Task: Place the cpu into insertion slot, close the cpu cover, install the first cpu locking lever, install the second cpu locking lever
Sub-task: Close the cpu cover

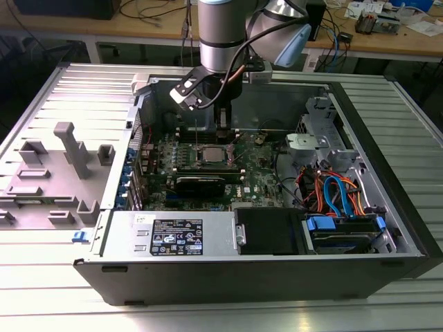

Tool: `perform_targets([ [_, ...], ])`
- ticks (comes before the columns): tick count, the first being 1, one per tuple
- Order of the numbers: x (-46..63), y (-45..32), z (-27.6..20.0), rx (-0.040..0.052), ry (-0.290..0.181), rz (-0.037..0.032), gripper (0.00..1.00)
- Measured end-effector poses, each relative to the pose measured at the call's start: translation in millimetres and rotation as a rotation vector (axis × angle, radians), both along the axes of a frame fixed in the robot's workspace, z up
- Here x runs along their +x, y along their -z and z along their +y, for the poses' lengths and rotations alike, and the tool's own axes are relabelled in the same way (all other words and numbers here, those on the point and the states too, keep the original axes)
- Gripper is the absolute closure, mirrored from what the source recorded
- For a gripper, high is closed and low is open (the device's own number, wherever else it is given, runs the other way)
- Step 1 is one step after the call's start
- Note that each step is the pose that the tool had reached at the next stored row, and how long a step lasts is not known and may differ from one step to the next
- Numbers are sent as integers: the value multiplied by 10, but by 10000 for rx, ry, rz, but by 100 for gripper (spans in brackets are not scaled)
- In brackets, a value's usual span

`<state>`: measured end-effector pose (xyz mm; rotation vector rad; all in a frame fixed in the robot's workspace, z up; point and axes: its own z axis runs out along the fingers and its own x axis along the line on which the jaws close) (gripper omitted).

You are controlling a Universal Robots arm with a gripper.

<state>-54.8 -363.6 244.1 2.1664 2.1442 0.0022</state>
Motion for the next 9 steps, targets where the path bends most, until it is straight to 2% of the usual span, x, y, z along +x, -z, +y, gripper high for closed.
perform_targets([
  [9, 4, 0, 0, 0, 0, 0, 89],
])
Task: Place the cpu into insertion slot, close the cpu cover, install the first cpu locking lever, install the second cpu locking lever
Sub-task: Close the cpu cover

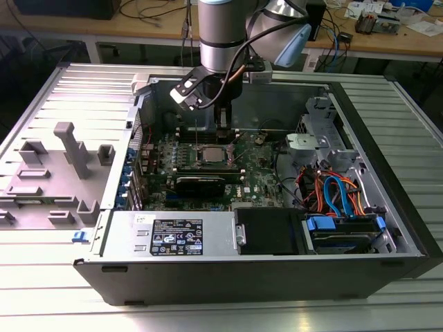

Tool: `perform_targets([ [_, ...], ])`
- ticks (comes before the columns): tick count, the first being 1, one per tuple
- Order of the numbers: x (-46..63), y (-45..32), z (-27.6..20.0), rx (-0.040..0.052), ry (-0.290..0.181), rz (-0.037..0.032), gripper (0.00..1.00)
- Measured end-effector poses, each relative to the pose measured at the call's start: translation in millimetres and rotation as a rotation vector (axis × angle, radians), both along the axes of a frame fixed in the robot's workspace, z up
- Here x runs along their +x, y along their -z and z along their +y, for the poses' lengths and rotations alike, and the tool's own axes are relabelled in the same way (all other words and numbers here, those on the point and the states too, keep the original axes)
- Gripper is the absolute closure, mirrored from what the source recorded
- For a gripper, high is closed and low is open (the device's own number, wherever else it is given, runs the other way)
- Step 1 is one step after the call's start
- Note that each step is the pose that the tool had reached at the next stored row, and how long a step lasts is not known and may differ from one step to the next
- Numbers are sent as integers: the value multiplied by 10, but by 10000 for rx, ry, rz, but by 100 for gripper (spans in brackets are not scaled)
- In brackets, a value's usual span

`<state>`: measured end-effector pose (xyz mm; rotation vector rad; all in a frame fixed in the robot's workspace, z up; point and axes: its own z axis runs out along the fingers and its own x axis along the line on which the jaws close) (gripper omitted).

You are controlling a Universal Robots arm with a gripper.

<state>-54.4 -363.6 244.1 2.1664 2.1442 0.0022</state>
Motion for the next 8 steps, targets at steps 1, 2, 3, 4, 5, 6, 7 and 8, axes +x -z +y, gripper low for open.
perform_targets([
  [1, 0, 0, 0, 0, 0, 0, 89],
  [2, 0, 0, 0, 0, 0, 0, 89],
  [3, 0, 0, 0, 0, 0, 0, 89],
  [4, 1, 0, 0, 0, 0, 0, 89],
  [5, 7, 0, 0, 0, -3, 0, 89],
  [6, 14, 0, 0, 1, -1, 0, 89],
  [7, 26, 0, 0, 0, 0, 0, 89],
  [8, 42, 0, 0, 0, 0, 0, 89],
])
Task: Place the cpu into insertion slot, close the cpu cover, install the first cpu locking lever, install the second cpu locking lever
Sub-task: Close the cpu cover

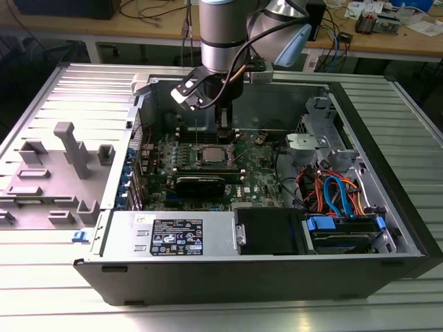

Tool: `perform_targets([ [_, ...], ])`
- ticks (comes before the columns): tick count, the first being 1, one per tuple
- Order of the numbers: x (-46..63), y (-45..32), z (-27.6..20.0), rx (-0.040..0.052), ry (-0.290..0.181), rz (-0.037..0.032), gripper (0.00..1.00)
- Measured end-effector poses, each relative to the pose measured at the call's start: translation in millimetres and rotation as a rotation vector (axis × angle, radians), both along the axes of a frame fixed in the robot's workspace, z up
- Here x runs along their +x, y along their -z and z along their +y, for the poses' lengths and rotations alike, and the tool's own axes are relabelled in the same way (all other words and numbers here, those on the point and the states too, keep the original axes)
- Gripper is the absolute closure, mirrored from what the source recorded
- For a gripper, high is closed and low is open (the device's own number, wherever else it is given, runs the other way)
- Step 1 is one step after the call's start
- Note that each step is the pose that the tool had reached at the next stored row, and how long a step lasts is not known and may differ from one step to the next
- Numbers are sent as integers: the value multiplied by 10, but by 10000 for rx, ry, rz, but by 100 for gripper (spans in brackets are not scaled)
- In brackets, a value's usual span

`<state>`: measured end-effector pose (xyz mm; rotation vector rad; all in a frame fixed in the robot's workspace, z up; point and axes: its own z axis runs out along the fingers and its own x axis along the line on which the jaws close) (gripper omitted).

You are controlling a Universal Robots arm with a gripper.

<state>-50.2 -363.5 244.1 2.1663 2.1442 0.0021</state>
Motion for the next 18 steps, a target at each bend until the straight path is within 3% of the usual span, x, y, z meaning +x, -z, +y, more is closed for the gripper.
perform_targets([
  [7, 25, -20, 0, 1, 0, 1, 89],
  [10, 26, -75, 0, 1, 0, 26, 89],
  [12, 29, -142, 0, 0, -1, 77, 89],
  [13, 33, -178, 0, 0, 0, 127, 89],
  [14, 44, -196, 0, 2, 0, 236, 89],
  [15, 54, -198, 0, 3, 0, 458, 89],
  [16, 66, -201, 0, 2, 0, 613, 89],
  [18, 73, -222, -1, -1, -1, 725, 89],
])
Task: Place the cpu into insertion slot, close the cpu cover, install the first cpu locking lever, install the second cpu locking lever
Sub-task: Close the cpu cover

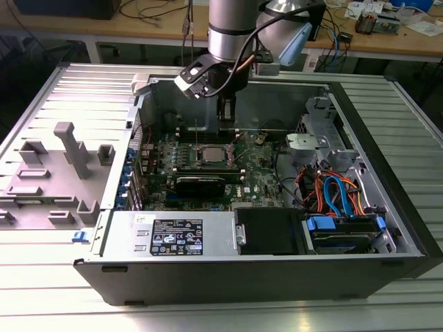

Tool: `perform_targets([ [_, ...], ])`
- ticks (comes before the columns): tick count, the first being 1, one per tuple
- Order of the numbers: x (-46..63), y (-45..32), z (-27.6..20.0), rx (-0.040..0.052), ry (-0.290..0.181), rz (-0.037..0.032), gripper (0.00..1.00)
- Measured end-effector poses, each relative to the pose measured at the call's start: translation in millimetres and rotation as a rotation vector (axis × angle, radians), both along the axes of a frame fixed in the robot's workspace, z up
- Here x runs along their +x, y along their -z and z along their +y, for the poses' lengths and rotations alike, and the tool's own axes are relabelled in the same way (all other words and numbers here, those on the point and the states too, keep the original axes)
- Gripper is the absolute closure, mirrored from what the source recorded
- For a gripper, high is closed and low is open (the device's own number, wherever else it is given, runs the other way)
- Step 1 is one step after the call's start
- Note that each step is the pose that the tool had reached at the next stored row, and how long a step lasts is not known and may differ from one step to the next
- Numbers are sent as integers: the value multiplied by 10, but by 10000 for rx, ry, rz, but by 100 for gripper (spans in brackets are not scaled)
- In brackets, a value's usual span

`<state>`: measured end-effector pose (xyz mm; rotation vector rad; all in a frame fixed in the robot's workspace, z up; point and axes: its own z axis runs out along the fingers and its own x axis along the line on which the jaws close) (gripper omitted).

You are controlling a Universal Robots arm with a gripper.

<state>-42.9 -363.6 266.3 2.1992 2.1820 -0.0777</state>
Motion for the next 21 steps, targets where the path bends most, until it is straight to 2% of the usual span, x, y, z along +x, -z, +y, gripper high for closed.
perform_targets([
  [3, 0, -41, 0, 2, 1, 12, 89],
  [16, 16, -46, 0, 2, 1, 12, 89],
  [21, 85, -46, 0, 2, 1, 11, 89],
])
